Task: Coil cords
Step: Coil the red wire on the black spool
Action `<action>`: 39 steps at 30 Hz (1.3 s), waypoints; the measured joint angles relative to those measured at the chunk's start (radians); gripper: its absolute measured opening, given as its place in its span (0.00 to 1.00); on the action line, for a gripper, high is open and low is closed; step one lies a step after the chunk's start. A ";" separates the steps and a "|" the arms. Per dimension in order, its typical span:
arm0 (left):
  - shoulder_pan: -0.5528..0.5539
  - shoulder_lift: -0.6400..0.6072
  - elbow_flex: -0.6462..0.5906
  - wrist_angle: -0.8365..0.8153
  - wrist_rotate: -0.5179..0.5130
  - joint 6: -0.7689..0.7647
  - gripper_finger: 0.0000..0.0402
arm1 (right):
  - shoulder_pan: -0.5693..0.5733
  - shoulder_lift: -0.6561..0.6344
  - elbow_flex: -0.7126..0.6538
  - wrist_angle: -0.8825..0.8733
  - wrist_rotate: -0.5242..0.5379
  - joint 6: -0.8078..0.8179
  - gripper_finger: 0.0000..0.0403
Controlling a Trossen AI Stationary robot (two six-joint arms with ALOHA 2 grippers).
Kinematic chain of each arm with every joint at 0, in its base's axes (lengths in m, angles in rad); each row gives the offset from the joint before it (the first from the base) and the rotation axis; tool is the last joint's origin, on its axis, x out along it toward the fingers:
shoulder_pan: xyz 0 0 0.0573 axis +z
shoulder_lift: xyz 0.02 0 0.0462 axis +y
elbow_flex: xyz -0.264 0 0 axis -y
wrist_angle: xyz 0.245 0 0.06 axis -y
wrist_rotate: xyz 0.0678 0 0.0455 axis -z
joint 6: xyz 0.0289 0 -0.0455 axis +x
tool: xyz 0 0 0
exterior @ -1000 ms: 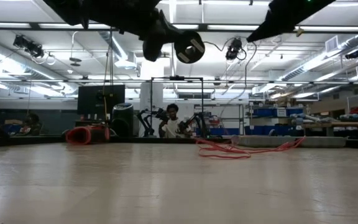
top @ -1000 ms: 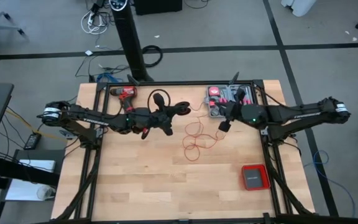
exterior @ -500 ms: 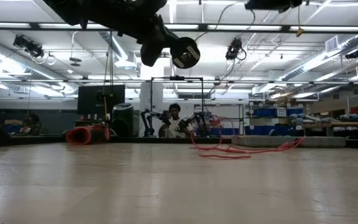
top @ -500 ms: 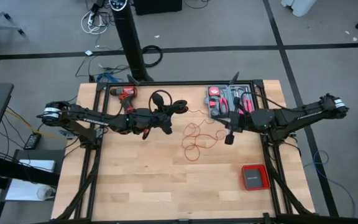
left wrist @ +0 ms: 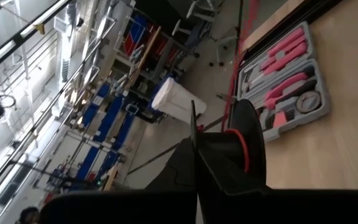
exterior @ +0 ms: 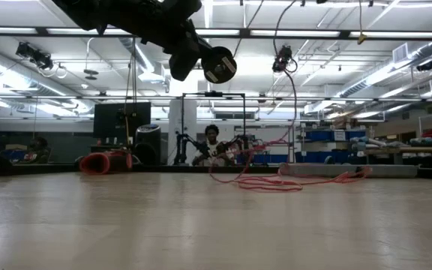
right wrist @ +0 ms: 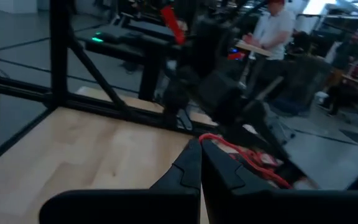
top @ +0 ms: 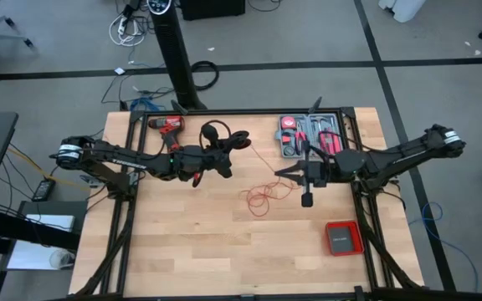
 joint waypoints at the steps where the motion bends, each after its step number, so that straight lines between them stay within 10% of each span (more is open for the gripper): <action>1: 0.000 0.000 0.000 0.002 -0.006 0.000 0.00 | 0.002 0.017 0.000 0.018 -0.006 -0.001 0.00; 17: 0.000 0.001 0.000 0.235 -0.014 -0.095 0.00 | -0.059 0.365 0.000 0.412 -0.001 -0.188 0.00; 39: -0.059 0.001 0.000 0.421 0.155 -0.272 0.00 | -0.189 0.416 0.000 0.333 0.252 -0.239 0.00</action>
